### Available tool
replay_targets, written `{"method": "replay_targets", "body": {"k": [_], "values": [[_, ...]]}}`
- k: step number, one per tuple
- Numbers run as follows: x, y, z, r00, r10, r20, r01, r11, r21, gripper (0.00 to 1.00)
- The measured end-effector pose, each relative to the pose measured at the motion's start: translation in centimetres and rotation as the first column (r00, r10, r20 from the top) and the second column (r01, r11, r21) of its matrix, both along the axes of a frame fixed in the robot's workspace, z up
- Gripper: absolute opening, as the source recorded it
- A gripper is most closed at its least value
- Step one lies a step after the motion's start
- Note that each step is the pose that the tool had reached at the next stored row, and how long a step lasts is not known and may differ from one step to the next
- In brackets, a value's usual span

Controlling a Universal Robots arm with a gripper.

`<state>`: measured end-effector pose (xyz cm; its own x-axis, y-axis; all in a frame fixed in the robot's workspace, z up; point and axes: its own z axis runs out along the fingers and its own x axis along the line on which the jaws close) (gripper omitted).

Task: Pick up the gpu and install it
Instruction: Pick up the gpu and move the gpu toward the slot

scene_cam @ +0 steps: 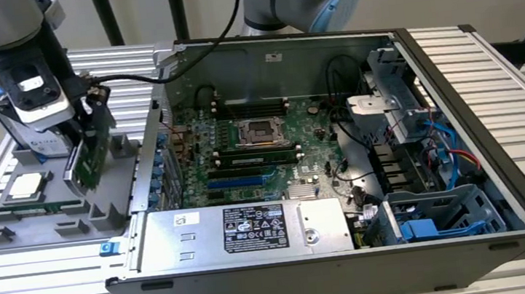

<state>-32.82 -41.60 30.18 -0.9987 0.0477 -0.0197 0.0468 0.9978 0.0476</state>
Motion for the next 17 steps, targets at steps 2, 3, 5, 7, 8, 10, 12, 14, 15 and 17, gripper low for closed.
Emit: {"method": "replay_targets", "body": {"k": [2, 3, 5, 7, 8, 10, 12, 14, 15, 17], "values": [[0.00, 0.00, 0.17, 1.0000, 0.000, 0.0000, 0.000, 1.0000, 0.0000, 0.00], [0.00, 0.00, 0.24, 1.0000, 0.000, 0.0000, 0.000, 1.0000, 0.0000, 0.00], [0.00, 0.00, 0.40, 1.0000, 0.000, 0.0000, 0.000, 1.0000, 0.0000, 0.00], [0.00, 0.00, 0.57, 1.0000, 0.000, -0.0001, 0.000, 1.0000, -0.0001, 0.00], [0.00, 0.00, 0.65, 1.0000, 0.000, 0.0000, 0.000, 1.0000, 0.0000, 0.00], [0.00, 0.00, 0.82, 1.0000, 0.000, 0.0000, 0.000, 1.0000, 0.0000, 0.00], [0.00, 0.00, 1.00, 1.0000, 0.000, -0.0001, 0.000, 1.0000, -0.0001, 0.00], [0.00, 0.00, 1.17, 1.0000, 0.000, 0.0000, 0.000, 1.0000, 0.0000, 0.00], [0.00, 0.00, 1.26, 1.0000, 0.000, 0.0000, 0.000, 1.0000, 0.0000, 0.00], [0.00, 0.00, 1.44, 1.0000, 0.000, 0.0000, 0.000, 1.0000, 0.0000, 0.00]]}}
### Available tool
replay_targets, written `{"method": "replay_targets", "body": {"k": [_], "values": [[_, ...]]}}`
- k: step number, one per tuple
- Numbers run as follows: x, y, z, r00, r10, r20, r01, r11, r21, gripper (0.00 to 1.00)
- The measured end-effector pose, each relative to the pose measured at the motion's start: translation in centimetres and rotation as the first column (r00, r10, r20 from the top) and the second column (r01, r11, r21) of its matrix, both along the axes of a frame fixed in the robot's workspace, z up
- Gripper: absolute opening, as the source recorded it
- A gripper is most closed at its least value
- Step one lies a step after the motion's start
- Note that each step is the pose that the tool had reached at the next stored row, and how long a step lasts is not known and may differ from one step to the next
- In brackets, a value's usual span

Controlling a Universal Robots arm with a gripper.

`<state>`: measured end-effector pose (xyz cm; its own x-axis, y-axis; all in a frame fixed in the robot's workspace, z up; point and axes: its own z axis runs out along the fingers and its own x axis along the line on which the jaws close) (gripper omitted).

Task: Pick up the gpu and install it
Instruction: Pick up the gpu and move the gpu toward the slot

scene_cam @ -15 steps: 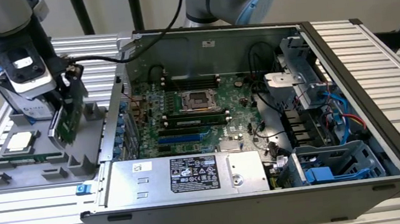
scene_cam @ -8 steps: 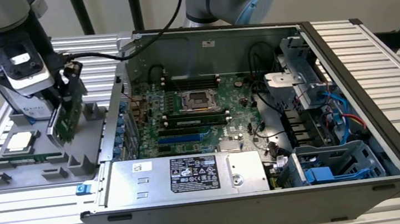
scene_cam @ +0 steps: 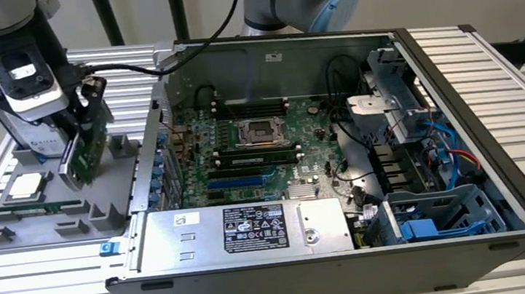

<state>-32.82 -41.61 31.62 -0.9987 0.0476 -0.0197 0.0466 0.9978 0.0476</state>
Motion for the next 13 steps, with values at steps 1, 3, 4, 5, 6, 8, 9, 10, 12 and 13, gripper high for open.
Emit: {"method": "replay_targets", "body": {"k": [1, 3, 4, 5, 6, 8, 9, 10, 12, 13], "values": [[0.00, 0.00, 0.09, 1.0000, 0.000, 0.0000, 0.000, 1.0000, -0.0001, 0.00], [0.00, 0.00, 0.27, 1.0000, 0.000, 0.0001, 0.000, 1.0000, 0.0000, 0.00], [0.00, 0.00, 0.36, 1.0000, 0.000, 0.0000, 0.000, 1.0000, 0.0000, 0.00], [0.00, 0.00, 0.44, 1.0000, 0.000, 0.0000, 0.000, 1.0000, 0.0000, 0.00], [0.00, 0.00, 0.52, 1.0000, 0.000, 0.0000, 0.000, 1.0000, 0.0000, 0.00], [-0.01, 0.01, 0.67, 1.0000, 0.000, -0.0001, 0.000, 1.0000, -0.0001, 0.00], [-0.01, 0.01, 0.74, 1.0000, 0.000, 0.0000, 0.000, 1.0000, 0.0000, 0.00], [-0.01, 0.01, 0.83, 1.0000, 0.000, 0.0000, 0.000, 1.0000, 0.0000, 0.00], [-0.01, 0.00, 1.01, 1.0000, 0.000, 0.0000, 0.000, 1.0000, -0.0001, 0.00], [-0.01, 0.00, 1.09, 1.0000, 0.000, 0.0000, 0.000, 1.0000, -0.0001, 0.00]]}}
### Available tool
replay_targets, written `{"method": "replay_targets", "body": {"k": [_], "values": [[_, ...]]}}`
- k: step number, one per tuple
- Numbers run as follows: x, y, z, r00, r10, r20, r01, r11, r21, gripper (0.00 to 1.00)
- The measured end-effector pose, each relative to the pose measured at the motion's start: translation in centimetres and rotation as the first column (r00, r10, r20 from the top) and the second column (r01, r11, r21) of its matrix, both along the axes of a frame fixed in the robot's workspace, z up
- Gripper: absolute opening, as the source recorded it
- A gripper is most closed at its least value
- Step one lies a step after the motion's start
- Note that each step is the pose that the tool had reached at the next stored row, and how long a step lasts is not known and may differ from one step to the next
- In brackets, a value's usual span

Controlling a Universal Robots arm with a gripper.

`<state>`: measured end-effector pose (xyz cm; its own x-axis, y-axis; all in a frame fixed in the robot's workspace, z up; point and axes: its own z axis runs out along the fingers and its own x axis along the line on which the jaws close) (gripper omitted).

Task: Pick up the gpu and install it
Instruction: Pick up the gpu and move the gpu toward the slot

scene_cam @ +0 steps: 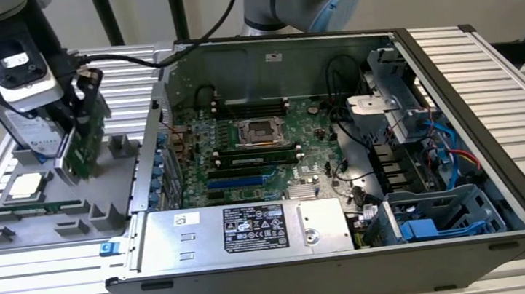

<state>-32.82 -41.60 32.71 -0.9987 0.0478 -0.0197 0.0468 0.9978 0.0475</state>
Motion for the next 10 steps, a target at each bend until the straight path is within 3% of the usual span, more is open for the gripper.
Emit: {"method": "replay_targets", "body": {"k": [10], "values": [[0.00, 0.00, 0.83, 1.0000, 0.000, 0.0000, 0.000, 1.0000, 0.0000, 0.00]]}}
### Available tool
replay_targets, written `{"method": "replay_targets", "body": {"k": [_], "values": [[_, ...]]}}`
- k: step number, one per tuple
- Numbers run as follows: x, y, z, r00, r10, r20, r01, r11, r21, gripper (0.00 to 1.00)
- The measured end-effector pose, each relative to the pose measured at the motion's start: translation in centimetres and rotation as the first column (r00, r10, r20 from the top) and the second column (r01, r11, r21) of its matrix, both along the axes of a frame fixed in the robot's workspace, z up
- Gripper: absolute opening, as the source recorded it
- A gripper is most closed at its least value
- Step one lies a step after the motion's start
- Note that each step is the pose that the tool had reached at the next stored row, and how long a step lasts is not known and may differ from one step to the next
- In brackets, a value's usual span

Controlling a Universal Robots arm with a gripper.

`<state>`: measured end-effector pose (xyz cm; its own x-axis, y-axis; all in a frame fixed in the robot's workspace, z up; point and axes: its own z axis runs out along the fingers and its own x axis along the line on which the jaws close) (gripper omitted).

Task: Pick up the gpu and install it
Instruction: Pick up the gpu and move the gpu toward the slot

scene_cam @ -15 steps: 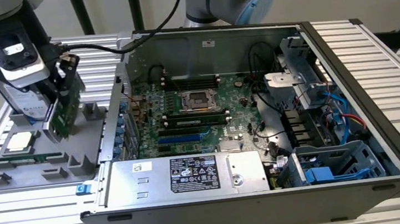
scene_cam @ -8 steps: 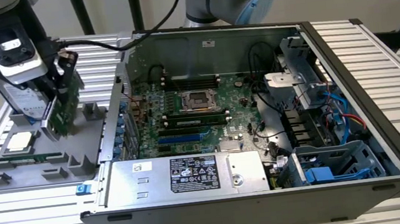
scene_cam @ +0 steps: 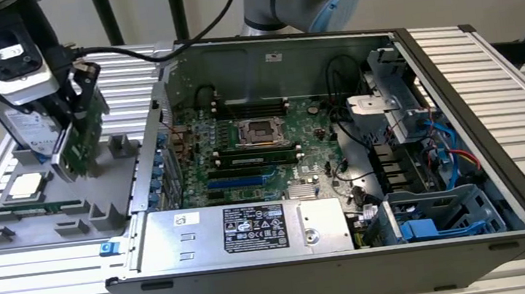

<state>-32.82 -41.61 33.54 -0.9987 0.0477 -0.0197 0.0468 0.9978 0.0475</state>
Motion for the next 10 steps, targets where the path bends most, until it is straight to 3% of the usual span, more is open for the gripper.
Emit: {"method": "replay_targets", "body": {"k": [10], "values": [[0.00, 0.00, 0.55, 1.0000, 0.000, 0.0001, 0.000, 1.0000, 0.0000, 0.00]]}}
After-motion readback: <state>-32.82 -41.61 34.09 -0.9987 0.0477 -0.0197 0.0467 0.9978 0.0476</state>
